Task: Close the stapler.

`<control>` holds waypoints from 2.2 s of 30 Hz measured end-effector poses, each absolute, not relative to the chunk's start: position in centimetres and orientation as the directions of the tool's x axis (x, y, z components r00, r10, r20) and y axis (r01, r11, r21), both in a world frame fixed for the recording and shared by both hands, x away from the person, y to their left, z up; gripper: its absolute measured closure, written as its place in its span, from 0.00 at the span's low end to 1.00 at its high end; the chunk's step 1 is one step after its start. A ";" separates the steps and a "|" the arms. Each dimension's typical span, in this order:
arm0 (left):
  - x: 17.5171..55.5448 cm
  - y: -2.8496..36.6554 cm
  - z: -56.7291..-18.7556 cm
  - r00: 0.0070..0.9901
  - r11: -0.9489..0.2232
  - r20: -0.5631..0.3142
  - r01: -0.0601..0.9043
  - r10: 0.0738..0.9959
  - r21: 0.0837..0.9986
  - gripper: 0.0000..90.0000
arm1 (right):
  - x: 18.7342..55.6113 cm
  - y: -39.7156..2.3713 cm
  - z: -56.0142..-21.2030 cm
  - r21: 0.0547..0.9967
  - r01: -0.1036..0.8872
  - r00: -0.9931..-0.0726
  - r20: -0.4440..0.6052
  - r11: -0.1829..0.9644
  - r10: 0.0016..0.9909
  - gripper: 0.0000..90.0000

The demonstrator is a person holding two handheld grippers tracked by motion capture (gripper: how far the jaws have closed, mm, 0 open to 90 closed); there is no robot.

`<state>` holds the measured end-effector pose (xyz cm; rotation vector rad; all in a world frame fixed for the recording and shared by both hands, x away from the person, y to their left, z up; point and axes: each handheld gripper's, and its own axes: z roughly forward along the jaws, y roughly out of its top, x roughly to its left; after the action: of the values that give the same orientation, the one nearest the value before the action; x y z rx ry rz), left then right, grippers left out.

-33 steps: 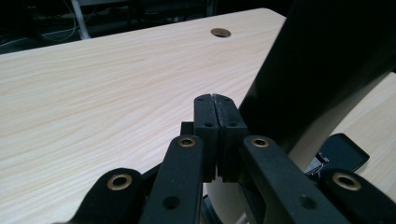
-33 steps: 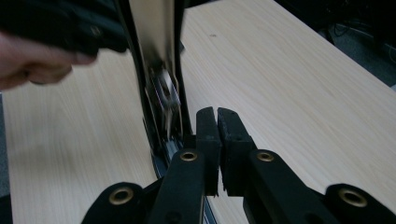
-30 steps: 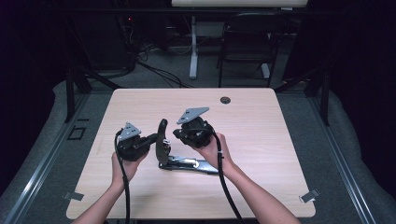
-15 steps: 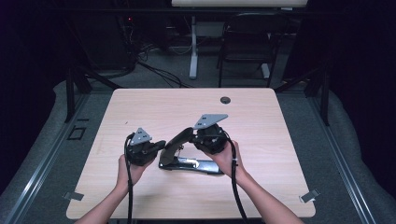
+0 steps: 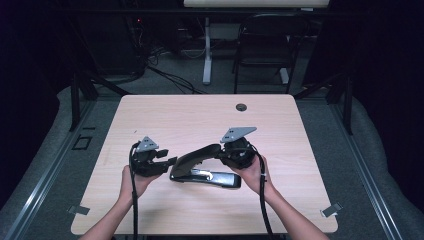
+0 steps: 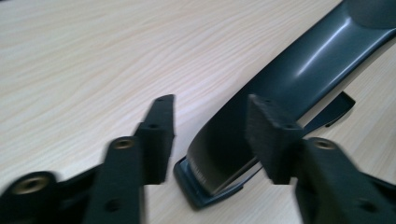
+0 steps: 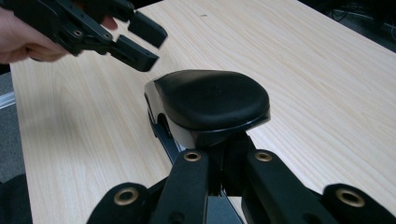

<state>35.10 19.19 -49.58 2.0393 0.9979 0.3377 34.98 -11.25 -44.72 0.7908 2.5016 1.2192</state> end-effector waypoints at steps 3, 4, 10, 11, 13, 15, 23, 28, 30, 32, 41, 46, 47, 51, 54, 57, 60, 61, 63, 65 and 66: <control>35.1 20.2 -49.5 0.628 -0.334 -0.109 0.544 0.771 0.770 0.40 | 34.9 -11.5 -45.0 0.782 0.372 -0.818 0.022 0.500 0.575 1.00; 35.2 20.7 -49.5 0.619 -0.322 -0.115 0.548 0.777 0.772 0.37 | 34.9 -11.7 -45.1 0.781 0.375 -0.818 0.025 0.499 0.575 1.00; 35.6 21.8 -49.6 0.583 -0.303 -0.111 0.564 0.805 0.768 0.22 | 34.9 -12.3 -45.6 0.774 0.395 -0.812 0.043 0.495 0.582 1.00; 35.7 21.8 -49.7 0.576 -0.310 -0.092 0.560 0.812 0.769 0.20 | 34.9 -12.4 -45.7 0.772 0.399 -0.812 0.047 0.495 0.581 1.00; 35.9 22.1 -49.9 0.586 -0.325 -0.097 0.572 0.804 0.753 0.18 | 34.9 -12.6 -45.8 0.769 0.406 -0.810 0.052 0.494 0.583 1.00; 36.1 22.2 -50.3 0.581 -0.323 -0.103 0.581 0.807 0.747 0.17 | 34.9 -12.7 -45.9 0.765 0.412 -0.809 0.056 0.495 0.585 1.00; 36.4 22.9 -50.6 0.564 -0.320 -0.108 0.604 0.818 0.730 0.16 | 34.8 -13.3 -46.7 0.744 0.436 -0.801 0.065 0.506 0.595 1.00; 36.3 22.9 -50.4 0.573 -0.308 -0.121 0.592 0.811 0.744 0.15 | 34.8 -13.7 -47.3 0.728 0.442 -0.799 0.056 0.524 0.598 1.00; 36.3 22.8 -50.4 0.579 -0.315 -0.116 0.589 0.807 0.744 0.15 | 34.8 -13.9 -47.6 0.718 0.449 -0.798 0.054 0.532 0.600 1.00; 36.2 22.8 -50.4 0.579 -0.315 -0.116 0.589 0.807 0.744 0.15 | 34.8 -14.1 -47.9 0.709 0.458 -0.796 0.057 0.537 0.603 1.00; 36.3 22.6 -50.6 0.588 -0.322 -0.125 0.594 0.799 0.737 0.15 | 35.1 -15.2 -50.5 0.639 0.501 -0.793 0.070 0.583 0.605 1.00; 36.4 22.5 -50.8 0.599 -0.338 -0.125 0.598 0.791 0.727 0.15 | 35.2 -15.3 -51.5 0.615 0.509 -0.797 0.072 0.603 0.599 1.00; 36.4 22.5 -50.8 0.599 -0.338 -0.125 0.599 0.791 0.726 0.15 | 35.3 -15.3 -51.7 0.609 0.510 -0.799 0.074 0.607 0.597 1.00; 36.5 22.6 -50.9 0.598 -0.340 -0.127 0.603 0.792 0.721 0.14 | 35.5 -15.1 -52.4 0.575 0.518 -0.805 0.079 0.633 0.588 1.00; 36.5 22.6 -50.8 0.594 -0.333 -0.133 0.606 0.793 0.722 0.14 | 35.9 -15.3 -52.8 0.560 0.535 -0.798 0.087 0.633 0.597 1.00; 36.5 22.7 -50.8 0.589 -0.323 -0.135 0.604 0.797 0.728 0.14 | 36.4 -16.2 -52.2 0.560 0.559 -0.773 0.085 0.611 0.629 1.00; 36.6 22.8 -50.8 0.591 -0.325 -0.136 0.605 0.795 0.727 0.14 | 36.8 -17.5 -50.9 0.586 0.584 -0.737 0.093 0.562 0.669 1.00; 36.6 22.8 -50.8 0.589 -0.322 -0.139 0.607 0.796 0.726 0.14 | 36.8 -17.9 -50.3 0.602 0.584 -0.730 0.095 0.545 0.677 1.00; 36.7 22.8 -50.7 0.590 -0.323 -0.140 0.608 0.795 0.725 0.13 | 36.6 -18.5 -49.1 0.640 0.570 -0.725 0.096 0.516 0.682 1.00; 36.7 22.7 -50.7 0.590 -0.324 -0.138 0.606 0.795 0.727 0.13 | 36.2 -18.7 -47.8 0.671 0.550 -0.730 0.097 0.497 0.677 1.00; 36.7 22.7 -50.7 0.590 -0.324 -0.137 0.606 0.796 0.727 0.13 | 36.0 -18.6 -47.2 0.683 0.538 -0.737 0.095 0.494 0.670 1.00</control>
<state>36.69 22.72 -50.72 2.0493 1.1095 0.3144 35.98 -18.62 -47.22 1.0431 2.5530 1.0693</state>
